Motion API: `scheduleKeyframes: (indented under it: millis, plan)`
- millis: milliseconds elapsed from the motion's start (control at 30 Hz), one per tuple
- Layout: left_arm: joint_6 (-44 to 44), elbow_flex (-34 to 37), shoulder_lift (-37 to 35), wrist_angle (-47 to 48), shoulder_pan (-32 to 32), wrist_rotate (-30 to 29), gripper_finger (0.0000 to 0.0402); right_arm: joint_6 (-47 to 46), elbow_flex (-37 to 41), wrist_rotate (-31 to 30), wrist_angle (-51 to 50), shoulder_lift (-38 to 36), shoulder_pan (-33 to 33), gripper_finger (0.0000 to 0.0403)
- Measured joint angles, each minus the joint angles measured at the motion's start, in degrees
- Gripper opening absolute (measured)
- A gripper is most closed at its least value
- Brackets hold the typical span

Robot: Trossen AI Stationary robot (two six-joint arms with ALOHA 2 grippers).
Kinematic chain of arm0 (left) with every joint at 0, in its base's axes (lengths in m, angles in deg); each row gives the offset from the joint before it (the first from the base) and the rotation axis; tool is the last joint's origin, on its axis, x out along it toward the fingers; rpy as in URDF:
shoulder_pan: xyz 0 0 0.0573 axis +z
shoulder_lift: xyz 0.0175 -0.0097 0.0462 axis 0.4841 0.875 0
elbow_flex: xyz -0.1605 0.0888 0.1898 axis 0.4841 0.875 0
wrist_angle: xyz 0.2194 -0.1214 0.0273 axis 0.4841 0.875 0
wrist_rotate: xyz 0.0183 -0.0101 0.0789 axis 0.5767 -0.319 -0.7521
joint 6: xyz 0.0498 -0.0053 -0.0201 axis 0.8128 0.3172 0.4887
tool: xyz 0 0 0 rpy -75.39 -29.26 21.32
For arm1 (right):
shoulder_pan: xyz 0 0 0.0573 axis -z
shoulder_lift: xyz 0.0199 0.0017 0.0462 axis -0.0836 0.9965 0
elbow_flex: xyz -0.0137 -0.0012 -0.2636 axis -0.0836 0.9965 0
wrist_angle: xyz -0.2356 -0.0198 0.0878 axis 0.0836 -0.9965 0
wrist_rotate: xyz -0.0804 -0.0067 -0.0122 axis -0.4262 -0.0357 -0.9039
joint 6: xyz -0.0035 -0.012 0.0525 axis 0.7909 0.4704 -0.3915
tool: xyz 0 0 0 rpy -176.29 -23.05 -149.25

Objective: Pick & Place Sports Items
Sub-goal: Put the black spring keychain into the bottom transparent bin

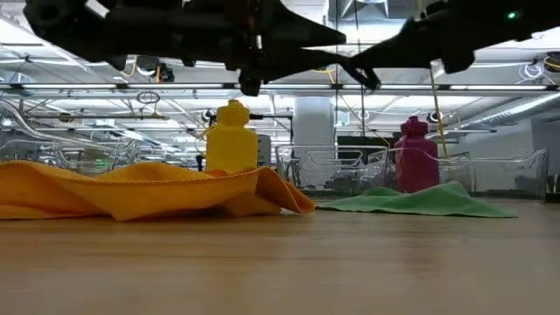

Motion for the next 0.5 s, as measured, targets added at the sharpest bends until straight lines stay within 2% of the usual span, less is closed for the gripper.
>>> scheduleKeyframes:
  millis: [200,333,500]
  plan:
    - [-0.6,0.0,0.1,0.3,0.5,0.8,0.0175,4.3,0.0,1.5,7.3,2.8,0.2,0.0001]
    - [0.8,0.0,0.1,1.5,0.5,0.3,0.0175,5.6,0.0,1.6,8.5,3.2,-0.1,0.0000]
    - [0.8,0.0,0.1,3.3,0.8,-3.8,0.0175,6.3,-0.1,3.4,10.5,3.2,-0.9,0.0000]
